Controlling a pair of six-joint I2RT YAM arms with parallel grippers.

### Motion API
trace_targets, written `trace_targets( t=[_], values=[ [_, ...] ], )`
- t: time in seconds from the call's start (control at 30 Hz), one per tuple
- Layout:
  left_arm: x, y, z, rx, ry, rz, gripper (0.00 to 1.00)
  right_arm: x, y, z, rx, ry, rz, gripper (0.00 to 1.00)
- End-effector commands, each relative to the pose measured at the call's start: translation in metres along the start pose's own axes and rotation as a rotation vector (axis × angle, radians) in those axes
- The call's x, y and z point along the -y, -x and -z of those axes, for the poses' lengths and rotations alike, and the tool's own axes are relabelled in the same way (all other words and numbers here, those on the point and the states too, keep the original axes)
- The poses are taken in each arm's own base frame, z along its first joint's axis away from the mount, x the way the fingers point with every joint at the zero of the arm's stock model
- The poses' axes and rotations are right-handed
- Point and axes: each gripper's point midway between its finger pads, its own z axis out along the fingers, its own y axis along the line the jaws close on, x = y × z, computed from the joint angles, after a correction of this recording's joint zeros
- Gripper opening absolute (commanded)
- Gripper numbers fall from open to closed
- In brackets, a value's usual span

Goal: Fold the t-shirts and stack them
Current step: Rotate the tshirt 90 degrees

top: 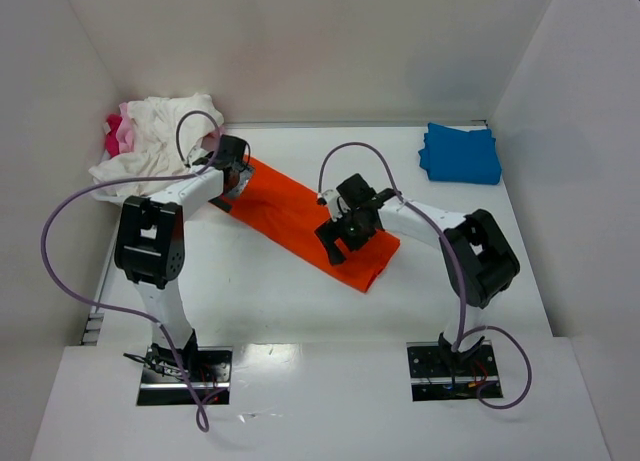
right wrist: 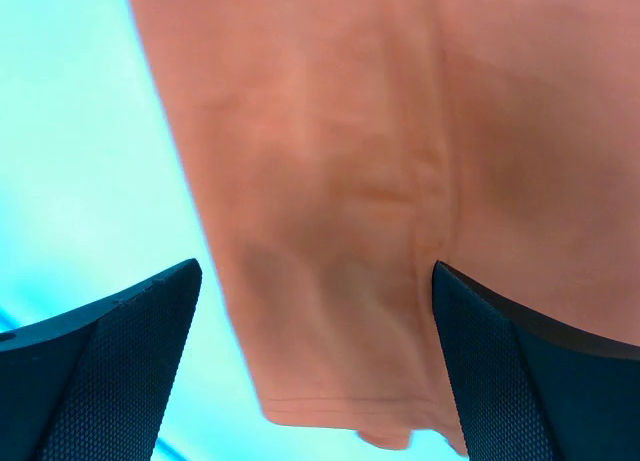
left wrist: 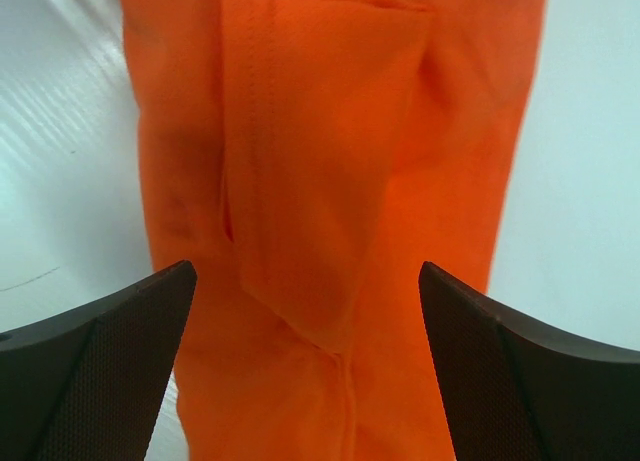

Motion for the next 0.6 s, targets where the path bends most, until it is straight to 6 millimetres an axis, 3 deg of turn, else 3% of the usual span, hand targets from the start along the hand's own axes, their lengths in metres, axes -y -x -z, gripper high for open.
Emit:
trace_targets(
  t=[0.0, 0.13, 0.4, 0.57],
  values=[
    [-0.005, 0.005, -0.003, 0.019, 0.032, -0.017, 1.00, -0.044, 0.002, -0.001, 0.015, 0.121, 0.021, 1.00],
    [-0.010, -0.006, -0.019, 0.002, 0.053, -0.025, 1.00, -0.049, -0.013, -0.021, -0.053, 0.097, 0.056, 1.00],
    [-0.003, -0.018, -0.039, -0.034, 0.066, -0.040, 1.00, -0.036, -0.009, -0.020, -0.039, 0.023, 0.072, 1.00],
    [0.024, -0.022, -0.051, -0.065, 0.010, -0.117, 1.00, -0.034, -0.008, -0.018, -0.042, 0.004, 0.058, 1.00]
  ],
)
